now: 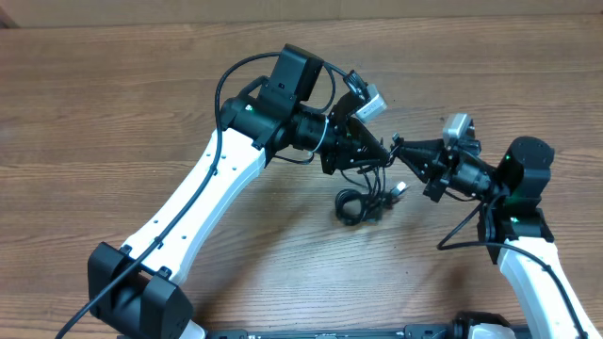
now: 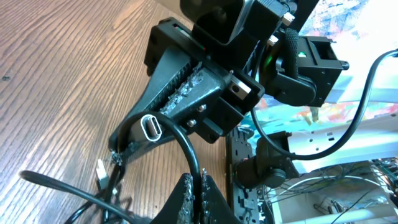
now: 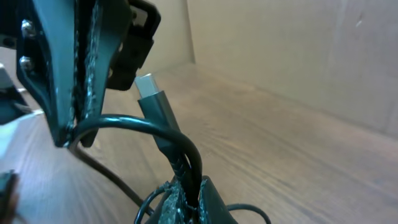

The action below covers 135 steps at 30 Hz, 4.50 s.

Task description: Untangle cables

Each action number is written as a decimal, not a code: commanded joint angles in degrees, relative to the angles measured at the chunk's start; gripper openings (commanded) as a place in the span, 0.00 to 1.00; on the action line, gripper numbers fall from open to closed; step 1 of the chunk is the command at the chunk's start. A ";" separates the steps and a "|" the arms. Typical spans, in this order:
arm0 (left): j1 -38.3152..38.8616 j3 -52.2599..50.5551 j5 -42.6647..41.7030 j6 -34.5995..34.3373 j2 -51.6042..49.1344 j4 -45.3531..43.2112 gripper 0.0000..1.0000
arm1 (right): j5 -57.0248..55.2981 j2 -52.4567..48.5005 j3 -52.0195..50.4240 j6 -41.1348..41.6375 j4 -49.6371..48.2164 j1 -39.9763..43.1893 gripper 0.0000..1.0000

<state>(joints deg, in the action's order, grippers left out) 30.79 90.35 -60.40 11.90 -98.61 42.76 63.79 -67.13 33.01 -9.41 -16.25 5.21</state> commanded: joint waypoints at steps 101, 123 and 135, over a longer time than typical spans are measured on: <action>-4.46 0.20 18.18 18.64 -0.39 9.81 0.96 | 10.69 -0.28 0.81 3.39 12.68 0.02 0.04; -4.50 0.11 17.90 28.61 -0.42 19.37 1.00 | -13.42 -0.31 0.81 6.86 22.60 0.02 1.00; -4.50 0.13 22.86 28.59 -0.42 19.37 1.00 | -7.08 -0.31 0.81 6.86 36.68 0.00 1.00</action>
<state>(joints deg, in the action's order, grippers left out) 26.41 90.35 -39.16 39.42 -98.61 62.15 51.92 -67.46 33.32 -2.55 18.20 5.23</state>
